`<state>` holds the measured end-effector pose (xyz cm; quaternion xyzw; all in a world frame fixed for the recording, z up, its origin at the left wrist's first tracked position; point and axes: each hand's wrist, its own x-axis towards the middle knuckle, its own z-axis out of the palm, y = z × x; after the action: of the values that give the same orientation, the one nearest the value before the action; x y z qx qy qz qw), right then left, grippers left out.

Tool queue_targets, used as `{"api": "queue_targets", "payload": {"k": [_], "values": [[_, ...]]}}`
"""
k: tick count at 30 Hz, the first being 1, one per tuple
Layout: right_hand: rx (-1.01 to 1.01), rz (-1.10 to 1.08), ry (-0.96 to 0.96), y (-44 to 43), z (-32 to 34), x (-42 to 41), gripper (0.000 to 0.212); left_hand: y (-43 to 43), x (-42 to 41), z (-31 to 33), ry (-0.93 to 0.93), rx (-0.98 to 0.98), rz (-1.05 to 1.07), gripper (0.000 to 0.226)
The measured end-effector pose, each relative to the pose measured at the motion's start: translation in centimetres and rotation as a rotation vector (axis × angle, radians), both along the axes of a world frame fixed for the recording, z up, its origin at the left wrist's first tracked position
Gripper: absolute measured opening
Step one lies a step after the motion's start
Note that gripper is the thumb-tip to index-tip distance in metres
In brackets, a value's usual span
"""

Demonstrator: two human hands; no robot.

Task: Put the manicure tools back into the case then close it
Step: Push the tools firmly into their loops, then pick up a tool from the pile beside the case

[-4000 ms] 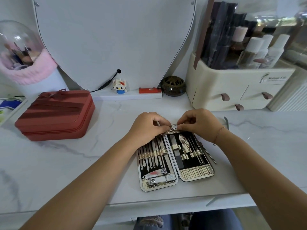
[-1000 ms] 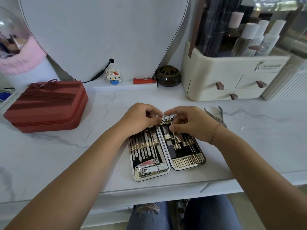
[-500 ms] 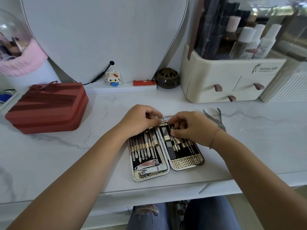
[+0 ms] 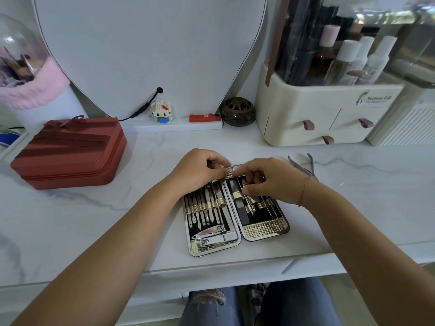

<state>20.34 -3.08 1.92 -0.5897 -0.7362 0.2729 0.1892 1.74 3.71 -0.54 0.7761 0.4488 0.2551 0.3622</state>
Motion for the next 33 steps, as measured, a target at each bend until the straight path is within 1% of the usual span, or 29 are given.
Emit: {"api": "queue_targets", "payload": {"k": [3,7,10,11,13,14,16,19,21,23,27,30,33], "values": [[-0.007,-0.002,0.023,-0.1,0.1,0.0,0.035,-0.1,0.0,0.2,0.007,-0.004,0.003,0.014],[0.007,0.020,0.050,-0.3,-0.1,0.3,0.025,-0.2,0.1,0.2,0.002,-0.011,0.009,0.014],[0.020,0.013,0.067,-0.4,-0.4,0.4,0.024,-0.2,0.3,0.3,0.020,0.003,0.019,0.016],[0.017,0.012,0.087,-0.4,-0.5,0.5,0.025,-0.2,0.3,0.3,0.029,0.008,0.023,0.017],[0.021,-0.008,0.200,-0.4,-0.7,0.8,0.026,-0.2,0.4,0.3,0.045,0.016,0.020,0.017],[0.047,-0.045,0.267,-0.5,-0.8,1.2,0.025,-0.1,0.4,0.3,0.056,0.018,0.012,0.016],[0.137,-0.185,0.376,-0.8,-0.9,2.7,0.023,0.0,0.3,0.4,0.082,0.012,-0.007,0.016],[0.222,-0.401,0.449,-1.9,-1.3,4.9,0.021,0.2,-0.3,0.6,0.096,-0.008,-0.036,0.016],[0.215,-0.453,0.433,-2.8,-1.7,5.6,0.022,0.3,-0.9,0.9,0.108,-0.012,-0.049,0.015],[0.206,-0.456,0.408,-3.6,-2.1,5.7,0.024,0.4,-1.5,1.2,0.126,-0.014,-0.064,0.014],[0.226,-0.479,0.399,-4.6,-2.5,5.6,0.024,0.7,-2.6,1.4,0.177,0.015,-0.066,0.021],[0.298,-0.548,0.362,-5.2,-2.3,6.2,0.021,0.9,-3.1,1.4,0.211,0.016,-0.061,0.023],[0.383,-0.690,0.288,-5.4,-1.5,7.8,0.017,1.0,-3.0,1.9,0.184,-0.025,-0.091,0.020]]}}
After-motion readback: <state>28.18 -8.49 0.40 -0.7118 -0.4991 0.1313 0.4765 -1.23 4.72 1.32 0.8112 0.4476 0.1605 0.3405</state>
